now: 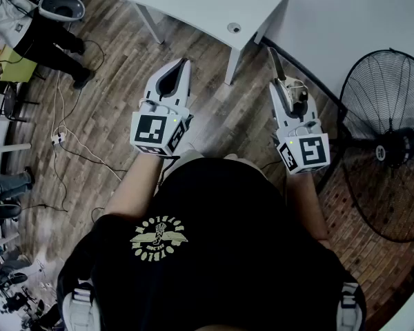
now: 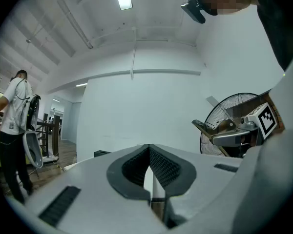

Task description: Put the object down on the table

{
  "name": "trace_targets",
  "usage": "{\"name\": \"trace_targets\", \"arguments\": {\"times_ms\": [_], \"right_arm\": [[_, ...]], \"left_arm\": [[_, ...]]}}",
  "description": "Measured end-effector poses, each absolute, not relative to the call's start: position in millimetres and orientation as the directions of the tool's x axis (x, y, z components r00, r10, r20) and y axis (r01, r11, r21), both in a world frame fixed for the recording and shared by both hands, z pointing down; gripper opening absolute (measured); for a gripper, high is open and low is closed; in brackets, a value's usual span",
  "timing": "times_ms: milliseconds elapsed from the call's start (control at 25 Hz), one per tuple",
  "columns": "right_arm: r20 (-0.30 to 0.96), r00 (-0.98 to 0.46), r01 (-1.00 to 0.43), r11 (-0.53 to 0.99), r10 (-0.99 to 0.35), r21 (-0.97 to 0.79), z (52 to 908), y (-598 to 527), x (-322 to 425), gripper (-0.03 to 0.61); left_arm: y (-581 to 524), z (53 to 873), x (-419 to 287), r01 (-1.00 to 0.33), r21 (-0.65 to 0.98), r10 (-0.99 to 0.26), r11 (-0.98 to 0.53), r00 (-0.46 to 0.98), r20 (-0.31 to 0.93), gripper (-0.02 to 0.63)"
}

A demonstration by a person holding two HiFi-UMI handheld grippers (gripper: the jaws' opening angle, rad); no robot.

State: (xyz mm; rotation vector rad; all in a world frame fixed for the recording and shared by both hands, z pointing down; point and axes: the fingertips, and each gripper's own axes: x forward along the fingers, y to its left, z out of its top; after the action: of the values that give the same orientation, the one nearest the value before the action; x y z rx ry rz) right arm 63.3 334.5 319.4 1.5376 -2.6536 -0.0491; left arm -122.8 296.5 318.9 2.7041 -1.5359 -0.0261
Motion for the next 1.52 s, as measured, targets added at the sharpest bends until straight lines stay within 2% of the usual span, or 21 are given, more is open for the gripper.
{"name": "trace_targets", "arguments": {"times_ms": [200,760,1520], "right_arm": [[0.046,-0.498,-0.864,0.500,-0.866,0.061,322,321,85,0.110],[0.018,-0.504,-0.864,0.504,-0.864,0.017,324,313,98,0.109],[0.055,-0.461,-0.887,0.461,-0.886,-0.011,339,219,88,0.109]], "left_arm": [[287,317,-100,-0.857,0.027,-0.857,-0.514,0.514,-0.010,0.006],[291,327,-94,-0.869,0.023,-0.869,-0.494,0.494,0.020,0.006],[182,343,-87,-0.822,0.040,-0.820,-0.568,0.569,0.052,0.006]]}}
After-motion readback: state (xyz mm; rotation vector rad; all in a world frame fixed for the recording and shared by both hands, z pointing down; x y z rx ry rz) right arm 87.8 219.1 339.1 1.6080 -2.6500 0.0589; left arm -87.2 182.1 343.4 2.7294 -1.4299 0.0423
